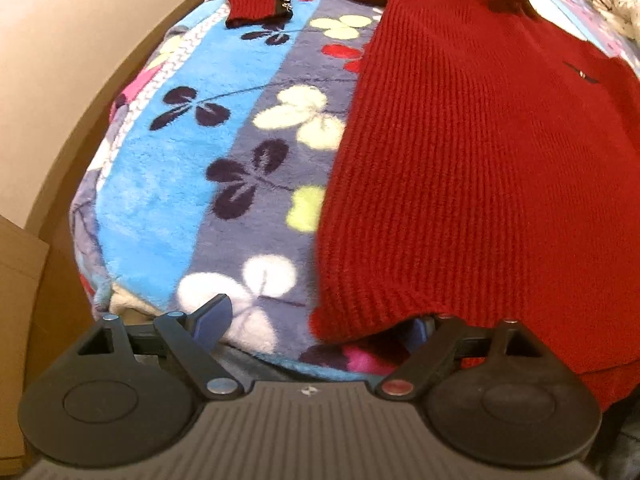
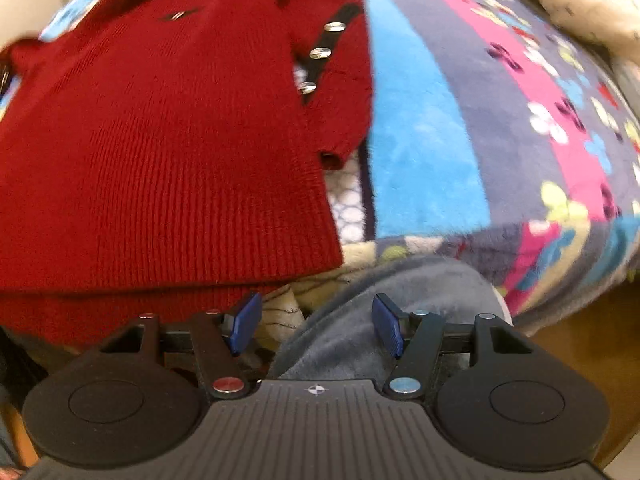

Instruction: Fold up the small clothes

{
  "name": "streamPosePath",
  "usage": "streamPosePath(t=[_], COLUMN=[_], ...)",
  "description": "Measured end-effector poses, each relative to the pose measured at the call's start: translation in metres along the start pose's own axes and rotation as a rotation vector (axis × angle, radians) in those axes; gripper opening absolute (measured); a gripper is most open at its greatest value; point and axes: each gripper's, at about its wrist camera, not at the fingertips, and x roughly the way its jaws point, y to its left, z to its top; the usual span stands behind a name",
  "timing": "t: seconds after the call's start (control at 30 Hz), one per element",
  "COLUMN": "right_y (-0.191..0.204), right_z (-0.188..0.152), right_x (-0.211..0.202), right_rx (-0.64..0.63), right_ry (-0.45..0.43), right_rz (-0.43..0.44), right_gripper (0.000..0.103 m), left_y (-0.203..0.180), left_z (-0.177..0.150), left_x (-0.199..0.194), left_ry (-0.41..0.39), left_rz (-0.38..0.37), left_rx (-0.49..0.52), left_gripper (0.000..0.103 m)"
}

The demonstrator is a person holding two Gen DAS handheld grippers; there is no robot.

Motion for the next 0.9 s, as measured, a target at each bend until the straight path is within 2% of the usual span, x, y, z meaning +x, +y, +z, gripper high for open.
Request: streamPosePath(t=[0.13, 0.23, 0.33, 0.43, 0.53, 0.6, 0.67, 0.77, 0.8, 0.83, 0.9], right_y=[0.018, 0.028, 0.024, 0.007, 0.006, 0.022, 0.046, 0.077, 0.083, 0.082, 0.068], right_z=[0.006, 0.011, 0.017, 0.022, 0.018, 0.013, 0.008, 0.003, 0.003, 0.005, 0.015], right_x=[0.015, 0.015, 0.017, 0.016, 0.007, 0.004, 0.004, 0.010, 0.012, 0.013, 0.011], right_rx=[-0.106, -0.136, -0.079, 0.046, 0.000, -0.110, -0.263, -0.434, -0.452, -0.431, -0.293], right_ry=[0.029, -0.034, -0.107, -0.127, -0.094, -0.062, -0.040, -0.063, -0.089, -0.134, -0.192], right_rz=[0.016, -0.002, -0.050, -0.097, 0.035, 0.107, 0.136, 0.072, 0.031, -0.022, -0.065], right_gripper=[0.063, 0.066, 0.073, 0.071, 0.070, 0.074, 0.080, 0.082, 0.081, 0.080, 0.080], left_y=[0.005, 0.015, 0.020, 0.017, 0.012, 0.012, 0.016, 0.022, 0.022, 0.020, 0.017], left_z=[0.017, 0.037, 0.050, 0.053, 0.051, 0.051, 0.054, 0.060, 0.060, 0.060, 0.056], left_x=[-0.008, -0.015, -0.014, -0.010, -0.009, -0.009, -0.009, -0.010, -0.011, -0.012, -0.012], left_ry=[-0.016, -0.042, -0.040, -0.020, -0.025, -0.033, -0.030, -0.022, -0.022, -0.024, -0.025], left_rz=[-0.047, -0.070, -0.052, -0.044, -0.031, -0.022, -0.031, -0.059, -0.056, -0.050, -0.035], left_rx=[-0.074, -0.159, -0.191, -0.193, -0.152, -0.146, -0.180, -0.231, -0.227, -0.213, -0.177], left_gripper=[0.089, 0.089, 0.090, 0.090, 0.090, 0.090, 0.090, 0.090, 0.090, 0.090, 0.090])
